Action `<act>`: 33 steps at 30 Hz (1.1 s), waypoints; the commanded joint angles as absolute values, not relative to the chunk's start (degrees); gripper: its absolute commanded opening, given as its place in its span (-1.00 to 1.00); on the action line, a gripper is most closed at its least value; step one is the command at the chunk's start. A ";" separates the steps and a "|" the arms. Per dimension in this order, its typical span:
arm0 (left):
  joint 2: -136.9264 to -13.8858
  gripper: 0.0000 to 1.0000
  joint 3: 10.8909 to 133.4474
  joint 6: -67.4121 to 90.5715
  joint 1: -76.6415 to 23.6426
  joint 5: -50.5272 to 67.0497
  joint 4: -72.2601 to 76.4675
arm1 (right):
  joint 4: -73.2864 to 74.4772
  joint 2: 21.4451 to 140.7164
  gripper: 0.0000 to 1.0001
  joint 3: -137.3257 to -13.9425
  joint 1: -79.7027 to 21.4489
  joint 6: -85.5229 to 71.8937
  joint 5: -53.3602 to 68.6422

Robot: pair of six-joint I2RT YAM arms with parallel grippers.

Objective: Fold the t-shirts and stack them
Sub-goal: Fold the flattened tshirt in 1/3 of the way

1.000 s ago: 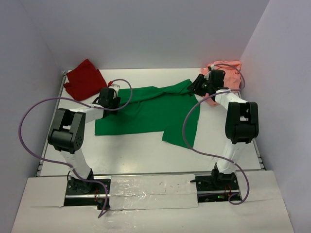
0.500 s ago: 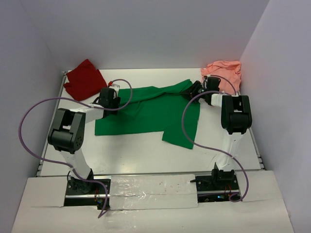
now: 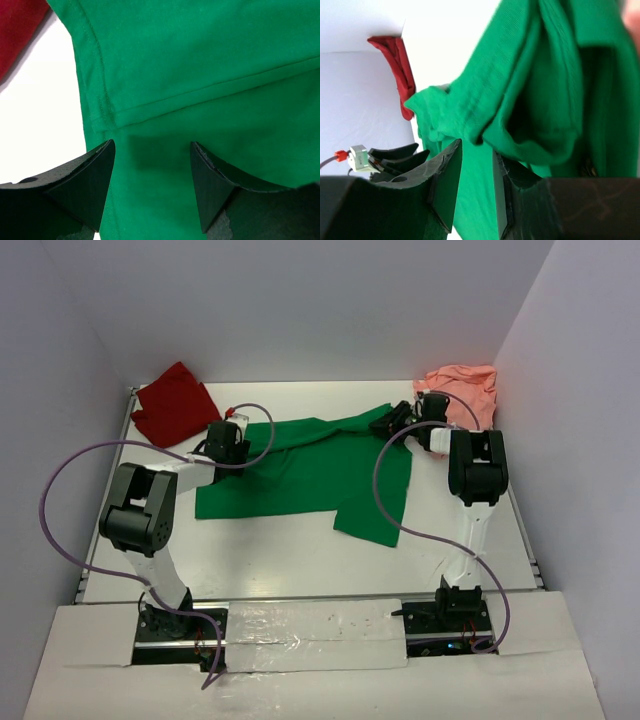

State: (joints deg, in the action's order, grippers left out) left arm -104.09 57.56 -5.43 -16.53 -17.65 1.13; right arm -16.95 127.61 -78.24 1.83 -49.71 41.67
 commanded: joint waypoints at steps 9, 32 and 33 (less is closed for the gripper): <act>-105.82 0.41 59.68 -5.98 -17.84 -18.46 3.34 | -13.81 132.10 -0.30 -89.64 0.62 -50.10 44.21; -105.56 0.41 59.15 -6.15 -18.11 -18.90 3.16 | -11.69 133.77 -0.32 -94.75 -2.29 -50.01 46.76; -105.64 0.41 59.24 -6.15 -18.11 -18.90 3.16 | -11.78 133.51 -0.32 -94.66 -2.29 -49.84 46.67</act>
State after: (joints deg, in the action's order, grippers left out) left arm -105.01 57.78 -5.87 -17.61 -18.87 1.74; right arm -11.68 133.80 -92.88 -2.02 -50.11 45.65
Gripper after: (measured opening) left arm 0.705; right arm 0.339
